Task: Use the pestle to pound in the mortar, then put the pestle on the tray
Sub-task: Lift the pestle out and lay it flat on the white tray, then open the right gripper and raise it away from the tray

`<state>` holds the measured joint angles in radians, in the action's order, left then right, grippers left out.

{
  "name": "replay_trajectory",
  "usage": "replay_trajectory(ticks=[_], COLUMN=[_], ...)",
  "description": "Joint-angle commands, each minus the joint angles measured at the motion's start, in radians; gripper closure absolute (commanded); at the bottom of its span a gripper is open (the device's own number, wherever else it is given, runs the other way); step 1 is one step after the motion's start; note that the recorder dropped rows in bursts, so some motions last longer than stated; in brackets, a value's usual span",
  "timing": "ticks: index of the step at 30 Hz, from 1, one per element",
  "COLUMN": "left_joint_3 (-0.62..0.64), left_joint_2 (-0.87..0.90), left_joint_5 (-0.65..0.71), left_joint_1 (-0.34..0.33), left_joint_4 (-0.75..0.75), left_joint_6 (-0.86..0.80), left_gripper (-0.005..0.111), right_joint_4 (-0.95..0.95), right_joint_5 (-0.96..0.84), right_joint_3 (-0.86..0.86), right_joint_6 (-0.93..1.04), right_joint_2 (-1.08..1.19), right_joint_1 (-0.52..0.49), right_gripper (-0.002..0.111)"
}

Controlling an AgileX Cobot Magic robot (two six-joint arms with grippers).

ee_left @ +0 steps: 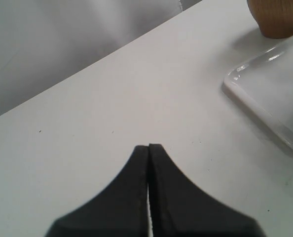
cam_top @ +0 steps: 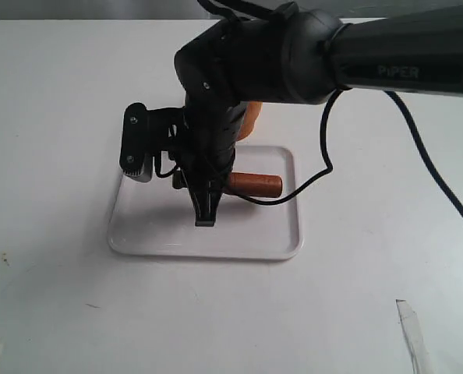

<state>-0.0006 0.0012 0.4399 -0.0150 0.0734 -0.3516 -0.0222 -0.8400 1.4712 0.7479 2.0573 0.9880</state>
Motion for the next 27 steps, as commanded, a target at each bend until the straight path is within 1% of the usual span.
replay_trajectory(ticks=[1,2,3,4,5,8,13,16,21,27], left_joint_3=[0.001,0.001,0.001,0.001,0.001,0.001,0.001,0.001,0.001,0.001], left_joint_2=[-0.001,-0.001,-0.001,-0.001,-0.001,-0.001,-0.001,-0.001,-0.001,-0.001], left_joint_5=[-0.003,-0.003,-0.003,-0.003,-0.003,-0.003,-0.003,-0.003,-0.003,-0.003], left_joint_1=[0.008,0.008,0.008,0.008,0.008,0.008,0.008,0.008,0.008,0.008], left_joint_4=[-0.007,-0.007,-0.007,-0.007,-0.007,-0.007,-0.007,-0.007,-0.007,-0.007], left_joint_6=[0.008,0.008,0.008,0.008,0.008,0.008,0.008,0.008,0.008,0.008], left_gripper=[0.107,0.107,0.107,0.107,0.107,0.107,0.107,0.107,0.107,0.107], right_joint_4=[0.007,0.007,0.003,-0.016,-0.033,-0.142,-0.411,-0.508,-0.569,-0.525], right_joint_5=[-0.043,-0.039,-0.035,-0.025,-0.024,-0.024,-0.031,-0.026,0.001,0.001], right_joint_3=[0.008,0.008,0.008,0.008,0.008,0.008,0.008,0.008,0.008,0.008], right_joint_6=[0.011,0.011,0.003,-0.020,-0.036,-0.143,-0.422,-0.562,-0.731,-0.737], right_joint_2=[-0.005,-0.005,-0.005,-0.005,-0.007,-0.017,-0.073,-0.133,-0.245,-0.386], right_joint_1=[0.000,0.000,0.000,0.000,0.000,0.000,0.000,0.000,0.000,0.000], right_gripper=[0.056,0.042,0.035,0.030,0.030,0.030,0.036,0.039,0.044,0.045])
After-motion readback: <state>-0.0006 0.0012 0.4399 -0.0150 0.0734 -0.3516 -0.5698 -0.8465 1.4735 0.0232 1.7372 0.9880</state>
